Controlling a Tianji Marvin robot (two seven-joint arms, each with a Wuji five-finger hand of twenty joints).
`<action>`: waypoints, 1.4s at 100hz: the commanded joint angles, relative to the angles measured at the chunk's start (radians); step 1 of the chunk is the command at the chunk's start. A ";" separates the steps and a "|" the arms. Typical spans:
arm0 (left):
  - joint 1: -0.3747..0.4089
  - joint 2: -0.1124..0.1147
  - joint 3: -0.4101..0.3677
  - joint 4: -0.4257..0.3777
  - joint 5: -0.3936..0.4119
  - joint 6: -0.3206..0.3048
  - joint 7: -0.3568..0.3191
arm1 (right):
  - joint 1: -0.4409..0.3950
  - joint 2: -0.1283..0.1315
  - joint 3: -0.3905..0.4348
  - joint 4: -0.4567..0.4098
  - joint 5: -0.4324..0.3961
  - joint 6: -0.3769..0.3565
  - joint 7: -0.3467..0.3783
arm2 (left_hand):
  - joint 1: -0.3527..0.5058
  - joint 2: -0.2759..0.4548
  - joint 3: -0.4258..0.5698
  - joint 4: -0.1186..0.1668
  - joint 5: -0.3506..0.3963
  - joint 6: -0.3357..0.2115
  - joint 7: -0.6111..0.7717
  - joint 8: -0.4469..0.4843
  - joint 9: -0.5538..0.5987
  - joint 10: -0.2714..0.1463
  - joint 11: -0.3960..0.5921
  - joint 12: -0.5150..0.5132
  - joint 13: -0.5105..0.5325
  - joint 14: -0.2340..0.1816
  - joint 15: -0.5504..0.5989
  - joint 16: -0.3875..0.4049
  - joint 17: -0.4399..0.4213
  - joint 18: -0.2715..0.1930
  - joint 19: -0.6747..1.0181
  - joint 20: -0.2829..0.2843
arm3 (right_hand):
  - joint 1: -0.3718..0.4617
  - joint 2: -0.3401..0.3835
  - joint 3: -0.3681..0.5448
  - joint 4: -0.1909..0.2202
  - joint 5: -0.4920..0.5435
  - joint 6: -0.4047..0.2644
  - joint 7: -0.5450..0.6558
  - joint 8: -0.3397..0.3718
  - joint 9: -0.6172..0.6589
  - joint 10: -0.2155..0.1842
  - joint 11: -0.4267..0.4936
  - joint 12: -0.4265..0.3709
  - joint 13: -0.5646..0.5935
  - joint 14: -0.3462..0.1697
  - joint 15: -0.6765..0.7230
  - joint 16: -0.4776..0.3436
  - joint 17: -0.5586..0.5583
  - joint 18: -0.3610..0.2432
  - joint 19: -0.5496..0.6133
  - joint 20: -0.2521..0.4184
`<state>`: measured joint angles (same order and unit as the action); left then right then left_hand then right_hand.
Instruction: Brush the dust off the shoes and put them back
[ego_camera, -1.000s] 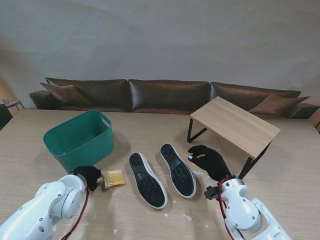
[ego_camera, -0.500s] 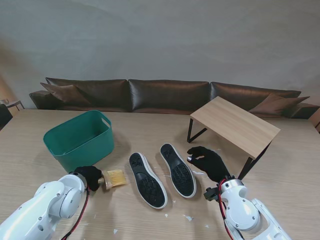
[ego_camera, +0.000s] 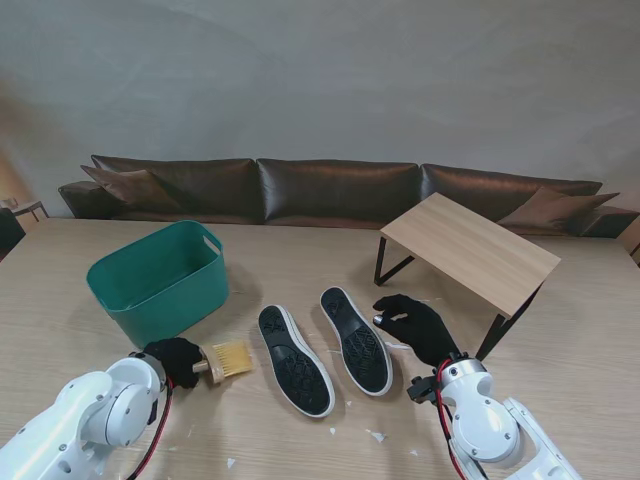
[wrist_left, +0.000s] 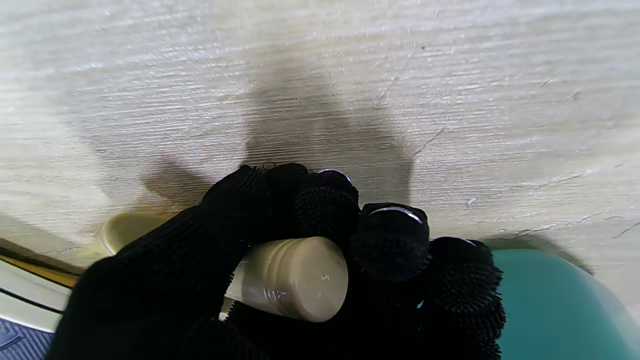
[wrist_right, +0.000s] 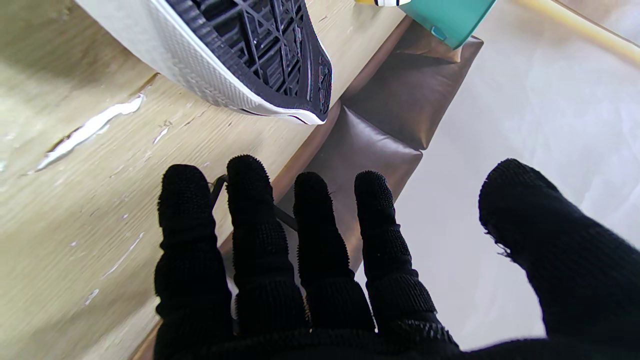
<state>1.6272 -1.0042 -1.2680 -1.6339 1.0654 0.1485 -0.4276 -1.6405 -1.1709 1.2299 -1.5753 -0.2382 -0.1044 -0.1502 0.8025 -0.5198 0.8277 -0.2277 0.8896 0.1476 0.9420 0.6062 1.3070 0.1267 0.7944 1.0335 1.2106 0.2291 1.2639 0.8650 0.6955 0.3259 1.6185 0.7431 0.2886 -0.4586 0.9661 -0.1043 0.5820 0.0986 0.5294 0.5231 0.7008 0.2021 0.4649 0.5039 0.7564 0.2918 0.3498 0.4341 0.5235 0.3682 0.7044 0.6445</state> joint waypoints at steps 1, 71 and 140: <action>0.017 -0.006 -0.007 -0.017 -0.003 0.002 -0.012 | -0.007 -0.001 -0.004 0.000 0.001 0.002 0.017 | -0.013 0.021 0.041 -0.037 0.021 -0.007 0.017 0.019 0.056 -0.015 0.029 -0.008 0.054 0.041 0.059 -0.005 0.009 -0.012 0.040 -0.022 | 0.001 0.036 0.007 0.023 -0.025 0.004 0.013 -0.011 -0.013 0.014 0.011 -0.009 0.010 0.003 0.011 0.011 -0.224 0.006 0.039 -0.013; -0.015 0.001 0.042 -0.018 0.022 0.081 -0.098 | -0.002 0.000 -0.010 0.008 0.006 0.008 0.029 | -0.110 0.143 -0.116 0.056 0.013 0.054 0.096 0.141 -0.070 0.046 0.102 0.276 -0.067 0.014 0.188 0.107 -0.103 -0.001 0.001 0.181 | 0.003 0.038 0.007 0.023 -0.037 0.007 0.015 -0.013 -0.021 0.014 0.014 -0.010 0.007 0.004 0.013 0.009 -0.227 0.004 0.044 -0.017; 0.019 0.002 -0.006 -0.046 0.035 -0.024 -0.097 | -0.003 0.004 -0.012 0.011 0.006 0.007 0.042 | -0.065 0.220 -0.064 -0.031 0.032 0.000 0.006 0.123 0.045 -0.029 0.317 0.209 0.056 0.055 0.277 0.052 0.026 -0.004 0.116 0.078 | 0.004 0.052 0.006 0.023 -0.039 0.010 0.019 -0.015 -0.023 0.016 0.017 -0.012 0.006 0.004 0.016 0.009 -0.228 0.003 0.047 -0.019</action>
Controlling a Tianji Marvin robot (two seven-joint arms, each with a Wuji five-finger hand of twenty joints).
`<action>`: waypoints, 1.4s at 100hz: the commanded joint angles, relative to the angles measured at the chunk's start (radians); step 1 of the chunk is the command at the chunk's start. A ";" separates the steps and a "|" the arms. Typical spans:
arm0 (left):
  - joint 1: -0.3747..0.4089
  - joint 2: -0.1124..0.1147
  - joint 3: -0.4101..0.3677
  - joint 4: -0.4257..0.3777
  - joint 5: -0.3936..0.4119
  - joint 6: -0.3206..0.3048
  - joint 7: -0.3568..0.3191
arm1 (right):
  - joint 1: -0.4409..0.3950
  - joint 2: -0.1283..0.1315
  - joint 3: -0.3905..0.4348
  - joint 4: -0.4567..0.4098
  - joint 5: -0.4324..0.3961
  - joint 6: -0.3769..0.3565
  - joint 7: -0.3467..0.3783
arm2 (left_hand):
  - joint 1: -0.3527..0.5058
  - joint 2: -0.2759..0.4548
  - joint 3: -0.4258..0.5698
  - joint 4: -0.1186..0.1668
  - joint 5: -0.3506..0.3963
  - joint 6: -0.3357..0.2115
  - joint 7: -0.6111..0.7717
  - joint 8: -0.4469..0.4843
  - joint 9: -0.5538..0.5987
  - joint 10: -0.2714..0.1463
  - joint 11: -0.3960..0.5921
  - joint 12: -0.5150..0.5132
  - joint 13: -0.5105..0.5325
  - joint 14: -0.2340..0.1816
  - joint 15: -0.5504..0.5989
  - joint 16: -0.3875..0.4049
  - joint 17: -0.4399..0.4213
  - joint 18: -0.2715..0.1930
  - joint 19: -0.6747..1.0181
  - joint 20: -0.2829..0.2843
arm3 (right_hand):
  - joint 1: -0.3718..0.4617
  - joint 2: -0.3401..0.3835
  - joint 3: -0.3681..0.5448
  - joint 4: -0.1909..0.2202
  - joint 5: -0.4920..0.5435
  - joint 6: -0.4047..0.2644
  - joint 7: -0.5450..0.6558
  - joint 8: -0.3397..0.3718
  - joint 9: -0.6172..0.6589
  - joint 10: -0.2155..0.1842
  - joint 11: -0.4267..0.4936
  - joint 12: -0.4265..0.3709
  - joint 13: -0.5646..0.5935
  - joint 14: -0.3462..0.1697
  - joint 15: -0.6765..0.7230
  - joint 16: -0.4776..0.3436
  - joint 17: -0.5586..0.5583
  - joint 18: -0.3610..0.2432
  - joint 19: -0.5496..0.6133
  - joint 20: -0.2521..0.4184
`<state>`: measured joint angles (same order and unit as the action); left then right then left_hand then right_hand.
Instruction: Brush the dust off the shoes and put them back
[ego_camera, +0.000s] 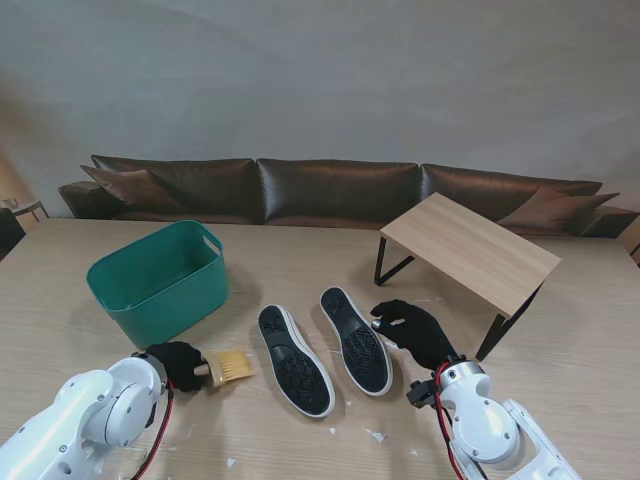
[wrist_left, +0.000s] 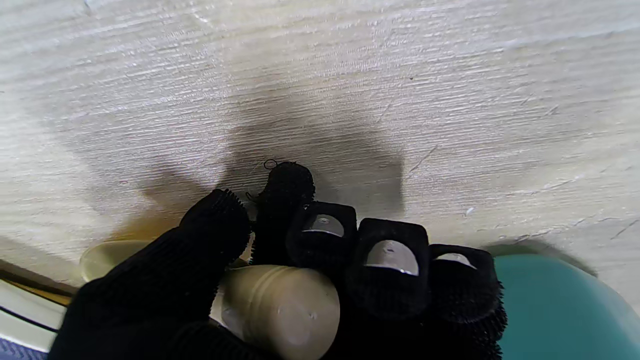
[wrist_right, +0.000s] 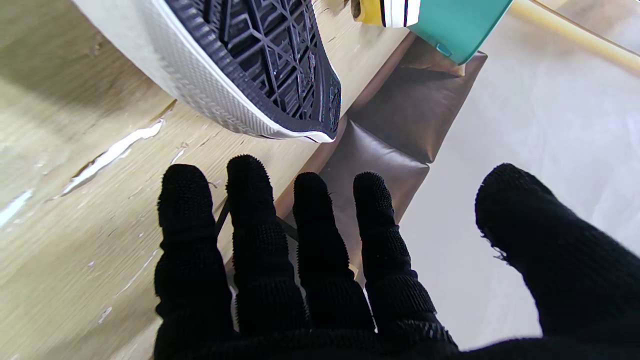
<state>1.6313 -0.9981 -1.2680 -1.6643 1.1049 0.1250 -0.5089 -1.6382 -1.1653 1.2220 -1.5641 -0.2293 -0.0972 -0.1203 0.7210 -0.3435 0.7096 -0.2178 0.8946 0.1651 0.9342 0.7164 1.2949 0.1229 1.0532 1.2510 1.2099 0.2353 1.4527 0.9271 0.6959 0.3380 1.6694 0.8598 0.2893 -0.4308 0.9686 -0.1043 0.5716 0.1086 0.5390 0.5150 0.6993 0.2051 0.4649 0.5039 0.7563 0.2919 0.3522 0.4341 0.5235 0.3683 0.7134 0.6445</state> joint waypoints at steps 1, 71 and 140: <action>0.016 -0.004 -0.007 -0.017 -0.006 -0.002 -0.014 | -0.005 -0.002 -0.004 0.000 -0.003 0.000 0.013 | 0.017 0.044 0.055 -0.041 0.026 -0.017 0.015 0.014 0.057 -0.026 0.059 -0.009 0.057 0.049 0.088 -0.010 0.026 -0.016 0.066 -0.039 | 0.004 0.025 0.003 0.023 -0.028 0.000 0.010 -0.007 -0.023 0.012 0.017 -0.012 0.008 0.002 0.015 0.009 -0.228 0.003 0.038 -0.019; 0.153 -0.029 -0.113 -0.147 -0.055 -0.053 0.154 | -0.009 0.001 -0.004 0.000 0.006 0.005 0.028 | 0.009 0.032 0.091 -0.065 0.017 -0.021 0.052 0.034 0.054 -0.030 0.084 -0.008 0.055 0.063 0.091 -0.016 0.016 -0.007 0.062 -0.044 | 0.008 0.032 0.000 0.023 -0.030 0.001 0.011 -0.009 -0.024 0.015 0.019 -0.012 0.008 0.006 0.016 0.008 -0.228 0.003 0.041 -0.021; -0.015 -0.042 -0.019 -0.048 -0.203 -0.144 0.271 | 0.000 -0.003 -0.013 0.013 0.006 0.001 0.015 | 0.056 0.036 0.046 -0.052 0.005 0.006 0.049 0.038 0.053 -0.010 0.068 -0.004 0.054 0.081 0.084 -0.012 0.006 0.019 0.048 -0.026 | 0.007 0.031 0.002 0.022 -0.028 0.004 0.013 -0.010 -0.018 0.017 0.022 -0.012 0.012 0.006 0.019 0.009 -0.226 0.004 0.047 -0.023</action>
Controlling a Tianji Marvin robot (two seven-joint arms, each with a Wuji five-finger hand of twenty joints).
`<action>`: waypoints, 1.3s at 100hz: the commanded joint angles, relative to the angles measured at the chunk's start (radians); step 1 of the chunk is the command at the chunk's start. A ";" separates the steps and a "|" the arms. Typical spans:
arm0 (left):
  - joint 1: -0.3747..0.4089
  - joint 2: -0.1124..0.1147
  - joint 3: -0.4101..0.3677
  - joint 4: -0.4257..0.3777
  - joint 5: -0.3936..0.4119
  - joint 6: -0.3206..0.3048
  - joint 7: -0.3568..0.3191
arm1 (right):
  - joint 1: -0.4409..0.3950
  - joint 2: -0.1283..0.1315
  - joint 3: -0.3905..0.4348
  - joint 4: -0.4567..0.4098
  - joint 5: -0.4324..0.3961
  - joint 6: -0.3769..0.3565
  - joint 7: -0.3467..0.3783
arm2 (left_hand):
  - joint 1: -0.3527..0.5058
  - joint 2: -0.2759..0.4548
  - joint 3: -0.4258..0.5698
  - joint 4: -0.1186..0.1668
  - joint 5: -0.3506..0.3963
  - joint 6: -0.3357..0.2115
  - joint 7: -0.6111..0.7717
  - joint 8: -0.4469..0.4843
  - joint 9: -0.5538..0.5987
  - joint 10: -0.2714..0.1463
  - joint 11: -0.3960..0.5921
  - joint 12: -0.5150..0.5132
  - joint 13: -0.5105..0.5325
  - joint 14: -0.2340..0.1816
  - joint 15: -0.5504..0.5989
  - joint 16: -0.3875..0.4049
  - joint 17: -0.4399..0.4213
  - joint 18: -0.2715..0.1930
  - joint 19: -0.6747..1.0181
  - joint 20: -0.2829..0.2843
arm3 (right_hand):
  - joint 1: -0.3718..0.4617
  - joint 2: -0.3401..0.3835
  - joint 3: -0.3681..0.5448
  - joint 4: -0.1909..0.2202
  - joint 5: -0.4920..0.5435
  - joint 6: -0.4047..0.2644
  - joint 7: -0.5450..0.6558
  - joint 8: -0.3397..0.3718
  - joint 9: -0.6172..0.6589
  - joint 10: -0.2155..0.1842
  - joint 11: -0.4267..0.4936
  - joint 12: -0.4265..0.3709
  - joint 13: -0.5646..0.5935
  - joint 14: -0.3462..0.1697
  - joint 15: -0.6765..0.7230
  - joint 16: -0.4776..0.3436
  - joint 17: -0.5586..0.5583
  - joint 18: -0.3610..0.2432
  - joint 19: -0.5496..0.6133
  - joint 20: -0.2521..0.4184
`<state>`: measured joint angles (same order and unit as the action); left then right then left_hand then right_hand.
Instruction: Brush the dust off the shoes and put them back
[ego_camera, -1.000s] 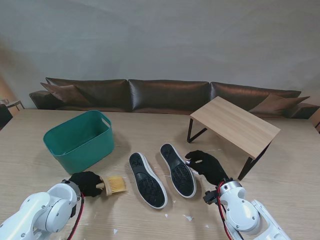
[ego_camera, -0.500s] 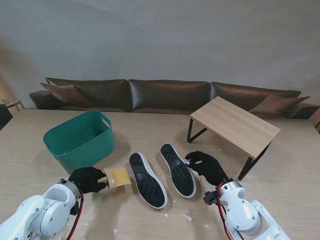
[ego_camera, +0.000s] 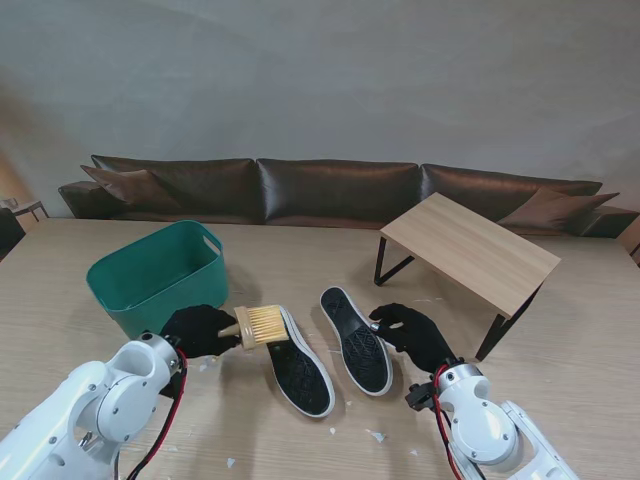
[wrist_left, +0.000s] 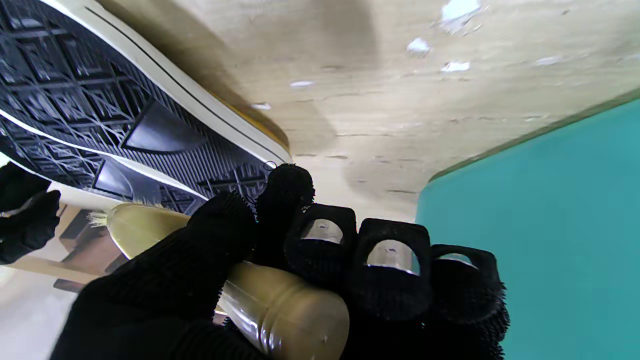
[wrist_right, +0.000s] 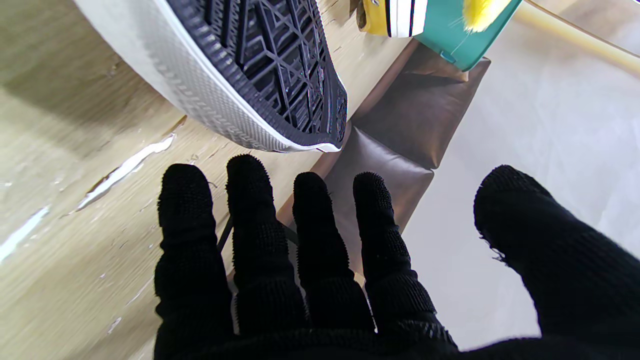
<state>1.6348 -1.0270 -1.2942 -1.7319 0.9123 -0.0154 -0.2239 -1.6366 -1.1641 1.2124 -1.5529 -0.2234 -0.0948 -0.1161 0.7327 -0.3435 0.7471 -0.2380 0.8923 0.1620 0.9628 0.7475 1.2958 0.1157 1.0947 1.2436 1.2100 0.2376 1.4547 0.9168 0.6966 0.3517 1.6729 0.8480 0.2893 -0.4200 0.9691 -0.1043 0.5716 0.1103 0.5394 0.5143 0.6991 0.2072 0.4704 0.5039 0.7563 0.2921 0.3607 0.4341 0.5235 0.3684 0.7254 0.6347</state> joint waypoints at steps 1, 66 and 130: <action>-0.022 -0.013 0.011 0.024 -0.013 -0.003 -0.013 | -0.002 -0.004 -0.004 0.002 0.001 -0.002 0.010 | 0.045 0.036 0.008 -0.031 0.006 0.010 0.020 0.006 0.051 -0.001 0.026 0.003 0.054 0.079 0.082 -0.002 0.004 0.006 0.043 -0.014 | 0.006 0.020 0.001 0.022 -0.028 0.002 0.013 -0.010 -0.018 0.015 0.016 -0.012 0.013 0.006 0.011 0.009 -0.226 0.004 0.035 -0.014; -0.084 -0.019 0.100 0.125 -0.083 0.056 0.008 | 0.001 -0.005 -0.005 0.007 0.008 0.001 0.015 | 0.063 0.035 -0.011 -0.018 0.014 0.029 0.002 0.001 0.053 0.019 0.006 0.007 0.053 0.098 0.066 0.002 -0.005 0.023 0.031 0.001 | 0.007 0.025 0.001 0.022 -0.027 0.002 0.013 -0.012 -0.017 0.015 0.015 -0.013 0.013 0.007 0.012 0.009 -0.228 0.004 0.038 -0.017; 0.008 -0.006 0.056 0.015 -0.029 0.124 -0.089 | 0.001 -0.004 -0.005 0.009 0.016 0.002 0.022 | 0.072 0.038 -0.025 -0.008 0.020 0.042 -0.013 0.000 0.055 0.022 0.001 0.006 0.054 0.100 0.067 0.007 -0.003 0.026 0.029 0.010 | 0.008 0.027 -0.004 0.022 -0.026 0.003 0.012 -0.013 -0.020 0.018 0.015 -0.013 0.011 0.008 0.011 0.008 -0.229 0.003 0.038 -0.020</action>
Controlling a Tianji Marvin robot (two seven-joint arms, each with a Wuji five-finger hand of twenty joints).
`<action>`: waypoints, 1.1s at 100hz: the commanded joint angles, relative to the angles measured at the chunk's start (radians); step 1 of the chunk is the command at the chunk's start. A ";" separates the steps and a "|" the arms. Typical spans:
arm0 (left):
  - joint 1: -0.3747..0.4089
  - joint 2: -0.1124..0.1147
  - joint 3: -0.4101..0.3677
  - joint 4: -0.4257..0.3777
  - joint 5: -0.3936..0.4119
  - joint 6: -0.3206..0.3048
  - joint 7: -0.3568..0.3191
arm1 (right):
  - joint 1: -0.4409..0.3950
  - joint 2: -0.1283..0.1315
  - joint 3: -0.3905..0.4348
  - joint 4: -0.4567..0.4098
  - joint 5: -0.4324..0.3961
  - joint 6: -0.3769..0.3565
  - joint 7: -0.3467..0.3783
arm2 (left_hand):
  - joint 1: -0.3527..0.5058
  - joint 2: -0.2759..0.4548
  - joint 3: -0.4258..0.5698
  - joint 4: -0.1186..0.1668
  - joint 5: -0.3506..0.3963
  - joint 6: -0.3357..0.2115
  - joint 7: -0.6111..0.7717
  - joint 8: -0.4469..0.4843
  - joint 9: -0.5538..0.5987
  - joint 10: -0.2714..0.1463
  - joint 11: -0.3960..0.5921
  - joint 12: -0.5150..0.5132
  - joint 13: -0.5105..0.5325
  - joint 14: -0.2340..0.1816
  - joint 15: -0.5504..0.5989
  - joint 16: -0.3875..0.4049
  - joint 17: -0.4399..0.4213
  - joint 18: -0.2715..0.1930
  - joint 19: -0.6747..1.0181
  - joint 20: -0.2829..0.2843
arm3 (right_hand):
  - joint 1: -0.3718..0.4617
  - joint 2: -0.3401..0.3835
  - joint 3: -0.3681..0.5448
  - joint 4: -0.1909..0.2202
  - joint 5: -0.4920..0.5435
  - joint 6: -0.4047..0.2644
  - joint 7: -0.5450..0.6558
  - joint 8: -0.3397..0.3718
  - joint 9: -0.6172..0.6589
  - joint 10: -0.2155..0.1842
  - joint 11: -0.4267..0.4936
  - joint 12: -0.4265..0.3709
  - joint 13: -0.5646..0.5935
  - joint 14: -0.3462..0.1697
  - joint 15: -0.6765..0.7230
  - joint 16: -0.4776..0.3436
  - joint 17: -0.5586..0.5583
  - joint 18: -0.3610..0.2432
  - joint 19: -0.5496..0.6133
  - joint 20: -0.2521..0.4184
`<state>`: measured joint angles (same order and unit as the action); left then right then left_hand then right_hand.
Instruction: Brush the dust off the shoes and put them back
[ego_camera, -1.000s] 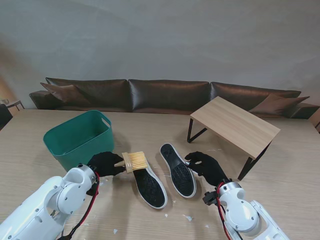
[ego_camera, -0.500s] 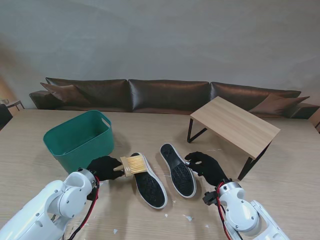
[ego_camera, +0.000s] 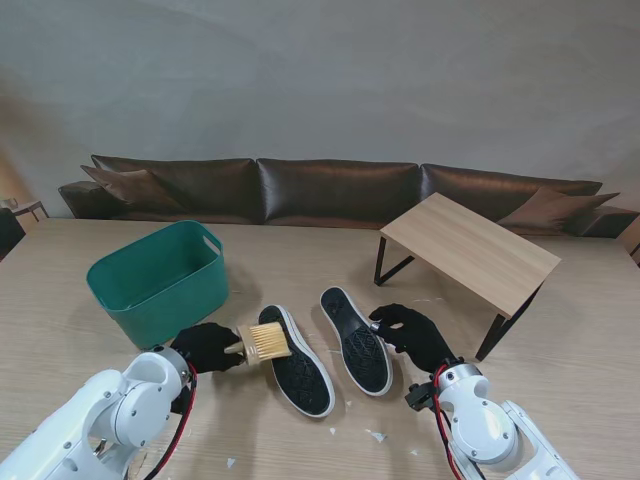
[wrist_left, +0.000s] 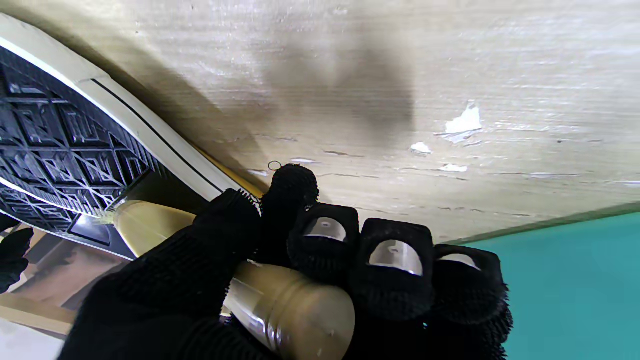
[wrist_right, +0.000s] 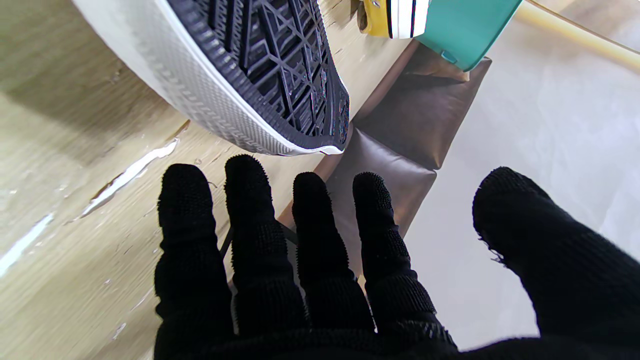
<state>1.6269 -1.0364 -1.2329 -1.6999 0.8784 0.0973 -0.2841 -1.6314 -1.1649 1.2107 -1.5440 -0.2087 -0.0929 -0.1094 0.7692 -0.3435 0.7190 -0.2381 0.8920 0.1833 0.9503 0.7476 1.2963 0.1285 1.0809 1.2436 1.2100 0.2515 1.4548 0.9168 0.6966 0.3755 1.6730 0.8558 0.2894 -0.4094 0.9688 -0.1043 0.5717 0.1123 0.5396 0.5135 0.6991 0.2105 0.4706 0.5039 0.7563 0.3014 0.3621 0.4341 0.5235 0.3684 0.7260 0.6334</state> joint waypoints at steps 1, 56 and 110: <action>0.018 0.004 -0.007 -0.019 0.007 0.012 -0.031 | -0.004 -0.003 -0.004 0.000 0.001 0.000 0.016 | 0.036 0.038 0.003 -0.008 0.021 0.021 -0.001 -0.001 0.054 0.010 0.015 0.006 0.054 0.086 0.067 0.007 -0.003 0.002 0.029 0.003 | 0.007 0.017 -0.003 0.022 -0.025 0.000 0.012 -0.012 -0.020 0.014 0.015 -0.013 0.011 -0.001 0.009 0.008 -0.229 0.003 0.038 -0.018; 0.103 0.011 -0.083 -0.151 0.077 -0.007 -0.106 | -0.002 -0.003 -0.007 0.003 0.001 0.001 0.015 | 0.045 0.043 -0.013 -0.002 0.020 0.022 -0.008 0.006 0.054 0.009 0.015 0.004 0.054 0.086 0.069 0.005 -0.002 0.002 0.028 0.007 | 0.007 0.017 -0.003 0.022 -0.023 0.002 0.011 -0.012 -0.019 0.014 0.015 -0.013 0.012 -0.003 0.010 0.009 -0.229 0.005 0.037 -0.019; -0.015 0.013 0.050 -0.094 -0.048 -0.041 -0.097 | 0.000 -0.004 -0.010 0.007 0.001 -0.002 0.011 | 0.046 0.046 -0.022 -0.001 0.016 0.019 -0.011 0.007 0.053 0.006 0.013 0.004 0.054 0.081 0.066 0.003 -0.006 0.000 0.025 0.008 | 0.007 0.016 -0.001 0.022 -0.024 0.002 0.012 -0.011 -0.019 0.015 0.016 -0.013 0.014 0.000 0.012 0.009 -0.228 0.004 0.038 -0.019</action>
<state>1.6114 -1.0185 -1.1855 -1.7994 0.8259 0.0495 -0.3453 -1.6274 -1.1652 1.2044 -1.5367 -0.2073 -0.0937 -0.1098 0.7707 -0.3435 0.7088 -0.2381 0.8921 0.1895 0.9379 0.7480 1.2966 0.1299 1.0809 1.2436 1.2100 0.2527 1.4548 0.9168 0.6966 0.3769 1.6730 0.8606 0.2894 -0.4094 0.9688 -0.1043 0.5716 0.1129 0.5397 0.5133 0.6991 0.2109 0.4706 0.5039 0.7563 0.3015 0.3622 0.4341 0.5235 0.3684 0.7262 0.6327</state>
